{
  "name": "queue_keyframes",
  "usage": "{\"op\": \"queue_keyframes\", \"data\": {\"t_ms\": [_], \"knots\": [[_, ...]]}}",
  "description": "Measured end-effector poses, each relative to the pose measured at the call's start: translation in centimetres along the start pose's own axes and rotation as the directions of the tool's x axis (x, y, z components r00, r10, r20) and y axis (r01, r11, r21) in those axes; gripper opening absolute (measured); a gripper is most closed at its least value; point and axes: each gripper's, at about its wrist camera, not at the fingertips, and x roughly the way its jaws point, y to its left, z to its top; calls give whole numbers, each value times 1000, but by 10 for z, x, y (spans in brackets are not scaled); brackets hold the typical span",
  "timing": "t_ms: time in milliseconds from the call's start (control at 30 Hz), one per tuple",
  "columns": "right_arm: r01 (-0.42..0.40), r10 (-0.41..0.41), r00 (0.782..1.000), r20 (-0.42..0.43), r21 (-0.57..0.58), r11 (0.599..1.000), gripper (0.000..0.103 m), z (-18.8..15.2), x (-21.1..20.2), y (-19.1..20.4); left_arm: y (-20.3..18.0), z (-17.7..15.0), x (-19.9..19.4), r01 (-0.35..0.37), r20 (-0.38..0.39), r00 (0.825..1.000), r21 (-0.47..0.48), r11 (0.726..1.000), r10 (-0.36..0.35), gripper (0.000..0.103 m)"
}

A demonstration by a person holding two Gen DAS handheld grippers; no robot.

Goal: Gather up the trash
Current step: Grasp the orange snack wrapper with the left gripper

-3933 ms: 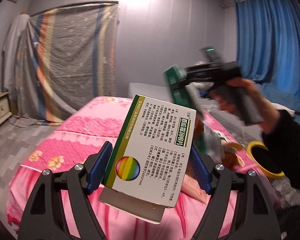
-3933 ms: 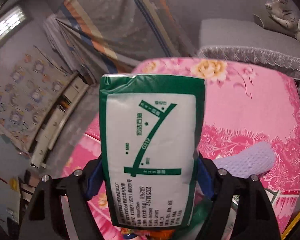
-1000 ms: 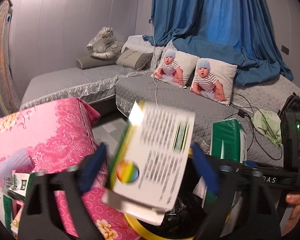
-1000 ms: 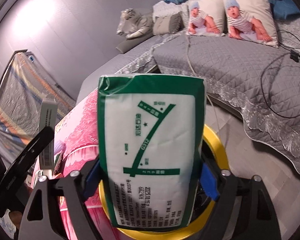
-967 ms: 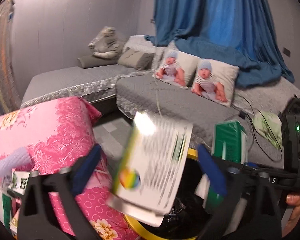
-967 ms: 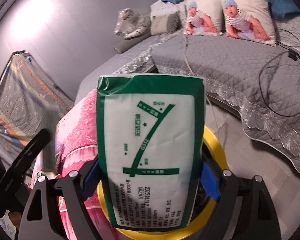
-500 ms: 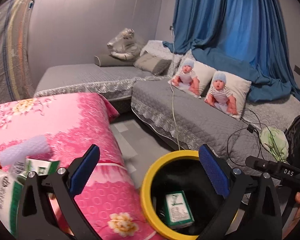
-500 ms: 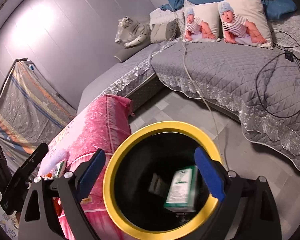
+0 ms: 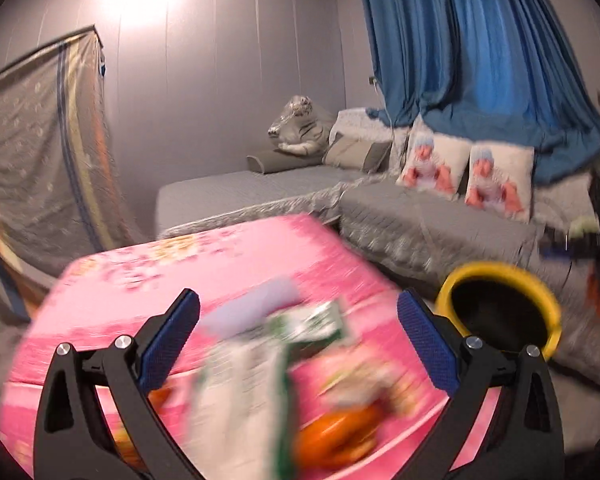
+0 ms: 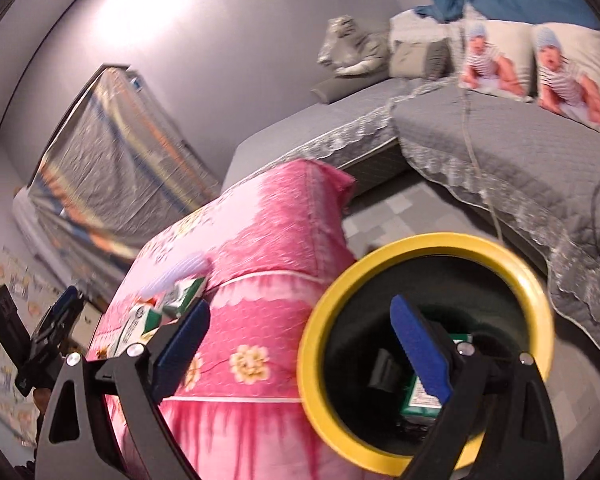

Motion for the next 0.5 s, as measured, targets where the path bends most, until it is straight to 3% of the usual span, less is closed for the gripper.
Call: {"op": "queue_keyframes", "data": {"t_ms": [100, 267, 500], "knots": [[-15, 14, 1000, -28, -27, 1000, 88, 0, 15, 18, 40, -28, -14, -79, -56, 995, 42, 996, 82, 95], [-56, 51, 996, -76, -63, 996, 88, -1, 38, 48, 102, -69, -13, -151, -170, 975, -29, 988, 144, 95], [-109, 92, 987, -133, -122, 987, 88, -8, 59, 88, 126, -94, 21, -161, -274, 952, -62, 985, 138, 94]]}}
